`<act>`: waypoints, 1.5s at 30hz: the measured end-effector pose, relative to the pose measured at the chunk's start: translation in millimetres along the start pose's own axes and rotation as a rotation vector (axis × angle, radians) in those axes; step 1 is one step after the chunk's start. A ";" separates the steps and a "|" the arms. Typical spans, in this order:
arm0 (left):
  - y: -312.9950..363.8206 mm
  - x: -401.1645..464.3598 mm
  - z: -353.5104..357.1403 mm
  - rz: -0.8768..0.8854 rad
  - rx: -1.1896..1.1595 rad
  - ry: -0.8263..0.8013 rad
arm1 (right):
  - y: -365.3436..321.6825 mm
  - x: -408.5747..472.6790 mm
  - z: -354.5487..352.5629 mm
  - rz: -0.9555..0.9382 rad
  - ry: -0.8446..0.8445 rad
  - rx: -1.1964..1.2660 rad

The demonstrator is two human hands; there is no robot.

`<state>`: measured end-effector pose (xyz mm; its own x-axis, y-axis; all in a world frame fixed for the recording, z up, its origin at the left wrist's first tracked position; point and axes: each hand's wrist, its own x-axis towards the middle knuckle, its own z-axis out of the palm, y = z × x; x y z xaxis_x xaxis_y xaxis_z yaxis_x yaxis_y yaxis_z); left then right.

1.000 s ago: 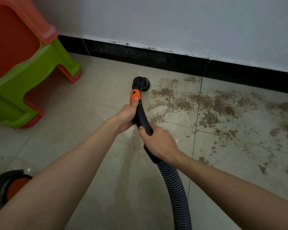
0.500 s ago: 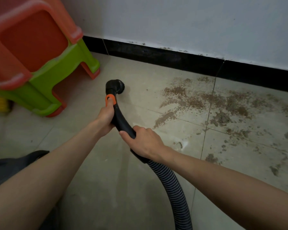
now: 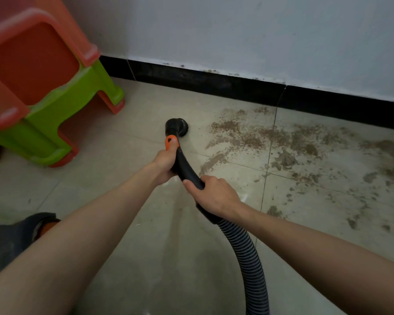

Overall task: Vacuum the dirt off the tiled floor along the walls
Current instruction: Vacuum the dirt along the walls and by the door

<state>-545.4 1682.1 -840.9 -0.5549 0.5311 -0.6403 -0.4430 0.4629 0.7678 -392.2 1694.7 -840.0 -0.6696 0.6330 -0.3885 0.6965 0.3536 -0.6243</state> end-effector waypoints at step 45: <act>-47.4 -50.0 -19.4 -0.069 0.171 -0.115 | -13.3 -62.3 46.1 0.132 -0.294 0.595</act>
<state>-510.3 1619.8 -844.9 -0.4393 0.5670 -0.6968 -0.3452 0.6096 0.7136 -371.6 1618.9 -838.7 -0.6899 0.4011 -0.6027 0.5729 -0.2064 -0.7932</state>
